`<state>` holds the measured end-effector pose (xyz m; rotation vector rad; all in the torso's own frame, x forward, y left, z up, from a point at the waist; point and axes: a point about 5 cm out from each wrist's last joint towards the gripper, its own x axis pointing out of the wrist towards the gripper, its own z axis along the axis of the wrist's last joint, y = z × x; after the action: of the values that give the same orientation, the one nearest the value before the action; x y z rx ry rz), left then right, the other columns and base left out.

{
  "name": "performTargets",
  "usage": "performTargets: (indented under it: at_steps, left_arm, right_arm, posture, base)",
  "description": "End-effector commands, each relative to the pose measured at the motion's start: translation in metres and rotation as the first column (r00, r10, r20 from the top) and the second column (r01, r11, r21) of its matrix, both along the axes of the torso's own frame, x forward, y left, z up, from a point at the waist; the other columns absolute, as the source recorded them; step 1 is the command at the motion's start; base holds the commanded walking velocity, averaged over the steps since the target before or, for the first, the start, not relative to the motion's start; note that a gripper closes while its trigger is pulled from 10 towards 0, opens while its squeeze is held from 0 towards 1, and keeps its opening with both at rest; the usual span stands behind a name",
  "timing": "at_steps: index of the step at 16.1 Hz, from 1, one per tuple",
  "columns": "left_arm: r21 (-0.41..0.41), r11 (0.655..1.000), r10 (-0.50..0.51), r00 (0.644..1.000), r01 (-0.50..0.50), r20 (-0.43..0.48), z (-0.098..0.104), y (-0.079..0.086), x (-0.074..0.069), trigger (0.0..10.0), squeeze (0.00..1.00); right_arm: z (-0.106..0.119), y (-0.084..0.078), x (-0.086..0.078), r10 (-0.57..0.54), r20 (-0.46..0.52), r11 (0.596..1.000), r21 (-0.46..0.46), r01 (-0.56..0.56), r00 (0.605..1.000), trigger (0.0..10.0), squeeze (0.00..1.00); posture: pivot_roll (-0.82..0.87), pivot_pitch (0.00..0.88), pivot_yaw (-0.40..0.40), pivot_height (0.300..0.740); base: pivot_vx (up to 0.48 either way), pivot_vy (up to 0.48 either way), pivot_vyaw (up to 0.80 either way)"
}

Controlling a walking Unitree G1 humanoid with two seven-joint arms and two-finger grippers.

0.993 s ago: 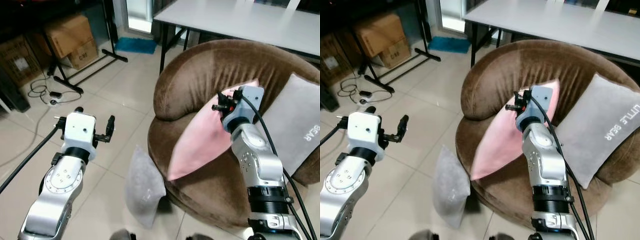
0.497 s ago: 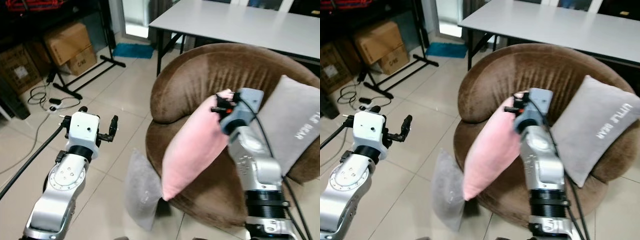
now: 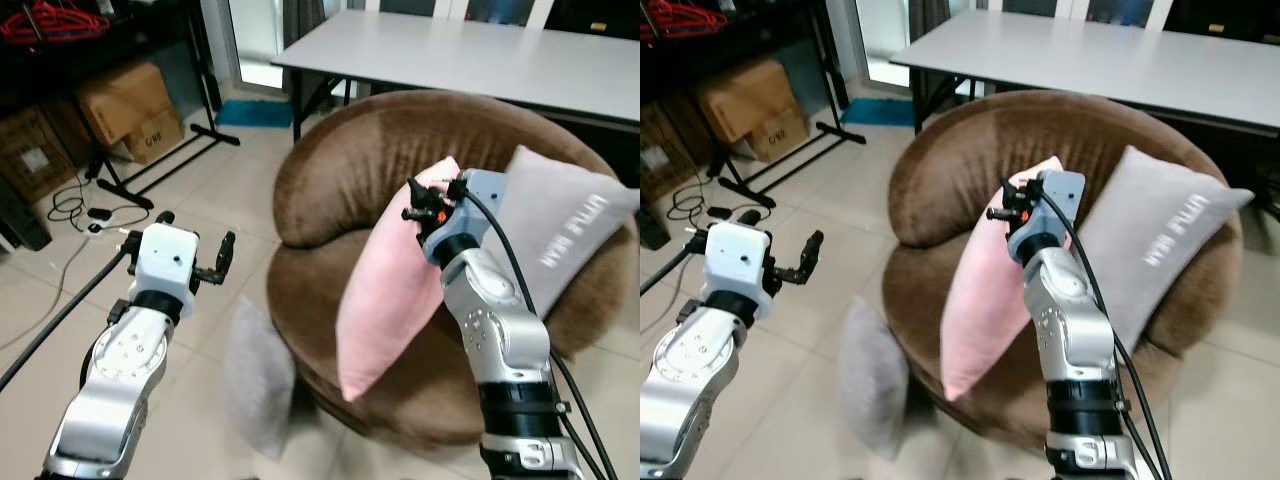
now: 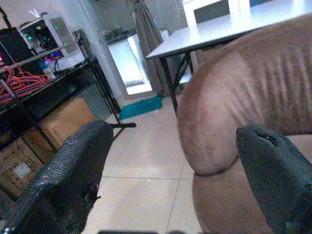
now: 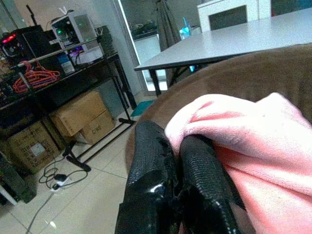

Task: Move the pillow to the sofa from floor

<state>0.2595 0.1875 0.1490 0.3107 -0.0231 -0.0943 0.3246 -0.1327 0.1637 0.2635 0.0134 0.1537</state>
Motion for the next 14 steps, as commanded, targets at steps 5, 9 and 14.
performTargets:
  at_steps: [5, 9, 14]
  left_arm:
    - [0.001, 1.000, 0.007, 1.000, -0.007, 0.002, -0.002, 0.000, 0.000, 10.0, 0.00]
    - [-0.058, 0.998, 0.023, 1.000, -0.022, 0.018, -0.002, -0.004, -0.003, 10.0, 0.00]
    - [-0.106, 0.994, 0.012, 0.999, -0.009, 0.034, 0.000, -0.005, -0.005, 10.0, 0.00]
  right_arm:
    - [0.016, -0.001, 0.002, 0.010, 0.071, 1.000, -0.006, -0.010, 0.997, 10.0, 0.00]
    - [0.016, 0.009, 0.005, 0.062, 0.069, 0.998, -0.016, -0.061, 0.996, 10.0, 0.00]
    - [0.019, 0.021, 0.007, 0.118, 0.086, 0.992, -0.056, -0.113, 0.989, 10.0, 0.00]
  posture:
    - [-0.08, 0.000, 0.038, 0.740]
    - [-0.07, 0.000, 0.012, 0.740]
    - [-0.05, 0.000, -0.007, 0.740]
  base:
    - [0.000, -0.373, 0.00]
    - [0.000, -0.088, 0.00]
    - [0.000, 0.000, 0.16]
